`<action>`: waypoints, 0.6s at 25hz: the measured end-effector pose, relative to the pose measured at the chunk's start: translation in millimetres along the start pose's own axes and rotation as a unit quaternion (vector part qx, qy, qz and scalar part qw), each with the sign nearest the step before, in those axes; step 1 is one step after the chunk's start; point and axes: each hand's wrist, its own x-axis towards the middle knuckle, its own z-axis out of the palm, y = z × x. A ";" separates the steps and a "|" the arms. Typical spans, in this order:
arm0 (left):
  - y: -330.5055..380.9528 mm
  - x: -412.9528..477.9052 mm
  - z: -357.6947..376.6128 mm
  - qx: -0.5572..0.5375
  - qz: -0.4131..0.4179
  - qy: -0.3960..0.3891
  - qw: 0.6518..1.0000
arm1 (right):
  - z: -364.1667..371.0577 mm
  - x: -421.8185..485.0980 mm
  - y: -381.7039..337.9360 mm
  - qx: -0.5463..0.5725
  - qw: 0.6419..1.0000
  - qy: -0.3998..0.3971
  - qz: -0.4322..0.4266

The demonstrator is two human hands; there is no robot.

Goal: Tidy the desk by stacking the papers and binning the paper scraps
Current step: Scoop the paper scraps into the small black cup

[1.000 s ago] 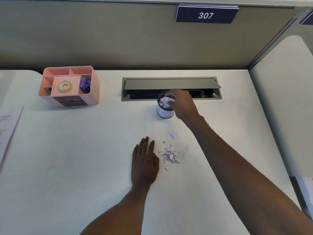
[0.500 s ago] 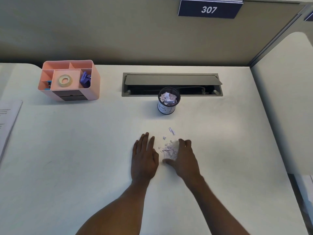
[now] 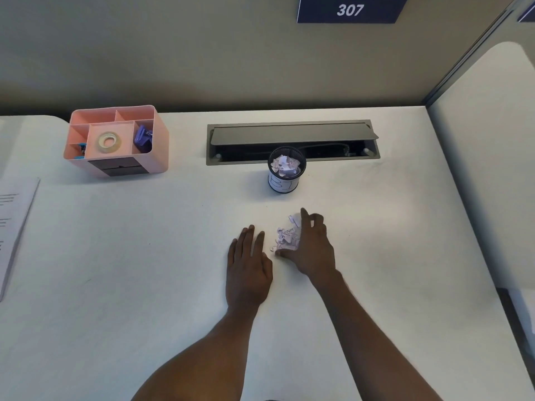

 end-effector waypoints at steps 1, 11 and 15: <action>0.0 0.1 0.0 0.000 -0.001 0.000 1.000 | -2.4 3.6 0.5 -0.037 0.999 -0.017 -0.017; -0.6 1.2 1.7 0.006 -0.003 -0.006 1.000 | 9.3 -10.2 6.7 -0.136 0.979 0.036 -0.146; -0.9 0.5 2.6 0.006 -0.006 -0.008 1.000 | 2.8 -3.1 21.3 -0.036 0.991 0.043 -0.118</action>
